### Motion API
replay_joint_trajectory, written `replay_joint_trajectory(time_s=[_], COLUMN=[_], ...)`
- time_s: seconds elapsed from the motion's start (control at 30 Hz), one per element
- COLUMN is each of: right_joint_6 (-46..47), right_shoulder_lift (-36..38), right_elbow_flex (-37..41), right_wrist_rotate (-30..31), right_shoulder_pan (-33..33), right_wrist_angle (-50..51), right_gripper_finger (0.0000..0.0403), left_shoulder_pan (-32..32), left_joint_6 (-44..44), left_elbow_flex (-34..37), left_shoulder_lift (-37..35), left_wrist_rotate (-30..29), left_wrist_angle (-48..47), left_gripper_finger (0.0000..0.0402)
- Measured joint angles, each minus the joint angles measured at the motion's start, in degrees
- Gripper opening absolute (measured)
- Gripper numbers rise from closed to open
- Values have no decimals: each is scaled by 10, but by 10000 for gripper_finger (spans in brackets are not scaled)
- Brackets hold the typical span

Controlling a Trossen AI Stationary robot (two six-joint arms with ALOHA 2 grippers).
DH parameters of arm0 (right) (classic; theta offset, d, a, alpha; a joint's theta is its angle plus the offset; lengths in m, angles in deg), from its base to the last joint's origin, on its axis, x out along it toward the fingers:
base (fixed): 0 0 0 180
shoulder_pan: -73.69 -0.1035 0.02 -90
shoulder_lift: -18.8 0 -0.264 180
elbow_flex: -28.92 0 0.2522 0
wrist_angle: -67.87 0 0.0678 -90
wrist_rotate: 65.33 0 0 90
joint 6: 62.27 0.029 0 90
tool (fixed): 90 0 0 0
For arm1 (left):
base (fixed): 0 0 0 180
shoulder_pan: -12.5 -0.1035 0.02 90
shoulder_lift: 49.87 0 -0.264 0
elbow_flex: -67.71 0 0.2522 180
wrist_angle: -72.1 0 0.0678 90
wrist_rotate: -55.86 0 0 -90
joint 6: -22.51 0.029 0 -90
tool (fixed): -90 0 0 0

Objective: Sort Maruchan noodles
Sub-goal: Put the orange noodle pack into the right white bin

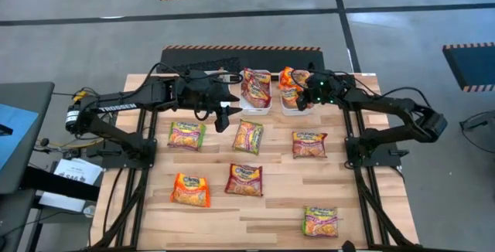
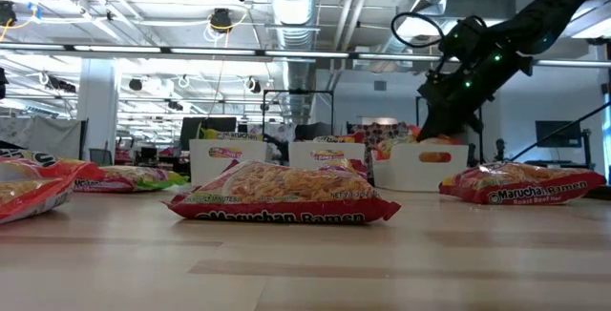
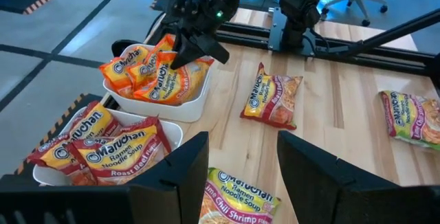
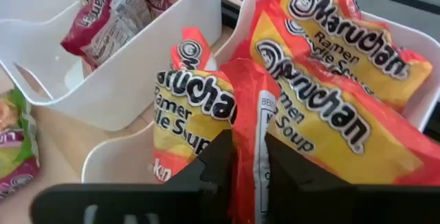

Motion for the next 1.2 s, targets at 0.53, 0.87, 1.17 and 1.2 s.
replay_joint_trajectory(time_s=[0.53, 0.87, 1.17, 1.2], right_joint_6=[51, 214, 255, 258], right_shoulder_lift=[88, 95, 14, 6], right_elbow_flex=[-86, -133, -132, -132], right_wrist_rotate=[42, -32, -32, -33], right_shoulder_pan=[-10, -76, -100, -97], right_wrist_angle=[228, 250, 253, 253], right_gripper_finger=[184, 166, 163, 163], left_shoulder_pan=[0, 0, 0, 0], left_joint_6=[3, 15, 30, 30], left_elbow_flex=[0, 0, 0, 0], left_shoulder_lift=[0, 0, 0, 0], left_wrist_rotate=[0, 0, 0, 0], left_wrist_angle=[0, -1, -1, -1], left_gripper_finger=[161, 161, 161, 161])
